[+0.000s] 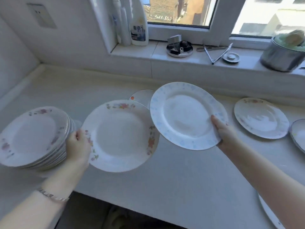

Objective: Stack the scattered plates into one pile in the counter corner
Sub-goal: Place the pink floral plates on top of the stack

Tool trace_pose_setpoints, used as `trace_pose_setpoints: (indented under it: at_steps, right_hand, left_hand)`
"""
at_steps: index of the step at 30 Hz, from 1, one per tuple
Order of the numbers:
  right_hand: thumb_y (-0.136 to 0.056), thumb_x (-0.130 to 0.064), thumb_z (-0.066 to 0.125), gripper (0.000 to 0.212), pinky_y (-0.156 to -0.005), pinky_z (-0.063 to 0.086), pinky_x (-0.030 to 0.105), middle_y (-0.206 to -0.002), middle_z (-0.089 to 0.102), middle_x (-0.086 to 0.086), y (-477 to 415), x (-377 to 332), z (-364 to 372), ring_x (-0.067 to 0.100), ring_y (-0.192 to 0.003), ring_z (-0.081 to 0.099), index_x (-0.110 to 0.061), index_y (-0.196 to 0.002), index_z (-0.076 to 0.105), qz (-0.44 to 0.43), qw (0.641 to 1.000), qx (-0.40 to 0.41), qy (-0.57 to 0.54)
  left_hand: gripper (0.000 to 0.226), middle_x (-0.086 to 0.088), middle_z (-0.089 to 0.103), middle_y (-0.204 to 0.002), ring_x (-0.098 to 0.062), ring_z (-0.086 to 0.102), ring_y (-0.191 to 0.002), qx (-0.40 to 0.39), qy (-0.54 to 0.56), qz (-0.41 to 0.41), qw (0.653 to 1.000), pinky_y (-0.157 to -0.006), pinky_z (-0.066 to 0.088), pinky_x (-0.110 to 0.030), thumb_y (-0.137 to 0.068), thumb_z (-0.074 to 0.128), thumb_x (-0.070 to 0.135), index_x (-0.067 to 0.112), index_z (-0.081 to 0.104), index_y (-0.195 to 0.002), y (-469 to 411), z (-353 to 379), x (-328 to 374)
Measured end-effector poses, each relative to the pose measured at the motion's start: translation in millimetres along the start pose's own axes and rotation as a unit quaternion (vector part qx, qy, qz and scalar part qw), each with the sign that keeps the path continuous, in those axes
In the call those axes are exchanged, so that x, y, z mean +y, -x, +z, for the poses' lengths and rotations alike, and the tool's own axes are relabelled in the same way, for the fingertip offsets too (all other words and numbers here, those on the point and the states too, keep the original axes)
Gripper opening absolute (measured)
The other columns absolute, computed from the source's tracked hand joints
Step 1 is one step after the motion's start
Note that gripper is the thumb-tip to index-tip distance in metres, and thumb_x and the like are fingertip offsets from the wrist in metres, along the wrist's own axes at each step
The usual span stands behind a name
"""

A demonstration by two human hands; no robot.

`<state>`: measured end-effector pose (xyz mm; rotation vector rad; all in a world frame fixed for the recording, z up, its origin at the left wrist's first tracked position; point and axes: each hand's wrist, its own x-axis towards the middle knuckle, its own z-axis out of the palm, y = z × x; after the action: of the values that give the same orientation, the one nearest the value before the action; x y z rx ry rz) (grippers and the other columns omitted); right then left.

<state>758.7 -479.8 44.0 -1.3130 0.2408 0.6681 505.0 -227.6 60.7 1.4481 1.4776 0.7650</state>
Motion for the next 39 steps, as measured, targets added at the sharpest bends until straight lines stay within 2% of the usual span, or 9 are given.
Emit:
trace_pose_setpoints:
  at_steps: [5, 8, 10, 13, 20, 25, 29, 33, 39]
  right_hand:
    - [-0.089, -0.024, 0.058, 0.016, -0.048, 0.056, 0.022, -0.063, 0.074, -0.005, 30.7, 31.3, 112.2, 0.009, -0.057, 0.071, -0.009, -0.093, 0.062, 0.012, 0.997, -0.066, 0.038]
    - [-0.088, -0.023, 0.061, 0.013, -0.044, 0.054, 0.020, -0.062, 0.072, -0.003, 47.5, 62.7, 183.7, 0.007, -0.051, 0.068, -0.010, -0.089, 0.062, 0.010, 0.995, -0.074, 0.069]
    - [-0.085, -0.021, 0.064, 0.013, -0.042, 0.053, 0.019, -0.060, 0.070, -0.002, 56.7, 85.6, 229.8, 0.005, -0.044, 0.065, -0.009, -0.086, 0.062, 0.004, 0.992, -0.068, 0.102]
    - [-0.083, -0.021, 0.067, 0.017, -0.049, 0.055, 0.021, -0.067, 0.069, 0.002, 68.2, 120.5, 288.5, 0.010, -0.049, 0.066, -0.006, -0.090, 0.064, 0.008, 0.985, -0.089, 0.151]
    - [-0.084, -0.019, 0.066, 0.013, -0.044, 0.051, 0.019, -0.072, 0.062, 0.005, 88.9, 174.1, 371.7, 0.018, -0.061, 0.057, -0.008, -0.078, 0.062, 0.006, 0.969, -0.091, 0.230]
    - [-0.084, -0.020, 0.066, 0.012, -0.063, 0.049, 0.031, -0.074, 0.061, 0.004, 85.8, 191.1, 389.9, 0.018, -0.064, 0.057, -0.009, -0.081, 0.061, 0.009, 0.966, -0.070, 0.250]
    - [-0.085, -0.023, 0.064, 0.015, -0.061, 0.046, 0.029, -0.074, 0.060, 0.003, 79.5, 192.0, 394.0, 0.019, -0.066, 0.056, -0.011, -0.079, 0.060, -0.013, 0.955, -0.071, 0.287]
    - [-0.086, -0.023, 0.061, 0.014, -0.056, 0.043, 0.029, -0.075, 0.058, 0.004, 71.7, 191.1, 397.2, 0.021, -0.066, 0.054, -0.009, -0.083, 0.058, -0.057, 0.940, -0.074, 0.328]
    - [-0.086, -0.037, 0.055, 0.026, -0.062, 0.041, 0.031, -0.073, 0.053, 0.001, 66.2, 206.1, 417.7, 0.027, -0.075, 0.055, -0.014, -0.076, 0.047, -0.112, 0.888, -0.069, 0.441]
  left_hand:
    - [0.032, -0.005, 0.053, -0.067, -0.026, 0.050, -0.060, 0.184, 0.084, -0.036, 0.979, -0.052, 0.039, -0.031, -0.091, 0.029, 0.018, 0.019, 0.047, -0.065, -97.0, -116.4, 2.4]
    - [0.034, -0.016, 0.063, -0.096, -0.027, 0.058, -0.080, 0.256, 0.104, -0.044, 0.960, -0.066, 0.048, -0.034, -0.091, 0.028, 0.019, 0.009, 0.061, -0.092, -151.8, -186.4, -5.5]
    - [0.032, -0.018, 0.063, -0.108, -0.021, 0.053, -0.084, 0.276, 0.139, -0.049, 0.950, -0.066, 0.044, -0.034, -0.092, 0.028, 0.018, 0.010, 0.059, -0.094, -181.6, -226.4, -11.7]
    - [0.028, -0.009, 0.061, -0.096, -0.018, 0.052, -0.086, 0.295, 0.144, -0.065, 0.942, -0.071, 0.040, -0.030, -0.095, 0.028, 0.016, 0.016, 0.050, -0.078, -213.7, -269.2, -22.6]
    - [0.038, -0.021, 0.059, -0.126, -0.029, 0.061, -0.103, 0.295, 0.168, -0.115, 0.933, -0.078, 0.048, -0.035, -0.097, 0.026, 0.015, 0.000, 0.058, -0.111, -252.7, -305.5, -45.4]
    - [0.035, -0.014, 0.065, -0.103, -0.028, 0.059, -0.095, 0.280, 0.185, -0.134, 0.932, -0.066, 0.050, -0.024, -0.098, 0.024, 0.015, 0.005, 0.057, -0.092, -259.0, -296.8, -49.4]
    - [0.027, -0.023, 0.060, -0.122, -0.034, 0.060, -0.110, 0.280, 0.216, -0.153, 0.923, -0.088, 0.048, -0.038, -0.098, 0.025, 0.015, 0.005, 0.051, -0.097, -262.1, -285.0, -55.2]
    - [0.033, -0.014, 0.055, -0.099, -0.024, 0.055, -0.089, 0.281, 0.196, -0.157, 0.926, -0.085, 0.049, -0.038, -0.098, 0.026, 0.015, 0.015, 0.042, -0.068, -262.5, -274.0, -57.8]
    - [0.035, -0.005, 0.054, -0.081, -0.024, 0.053, -0.087, 0.283, 0.179, -0.168, 0.927, -0.080, 0.047, -0.037, -0.098, 0.026, 0.016, 0.021, 0.037, -0.064, -266.5, -271.1, -61.2]
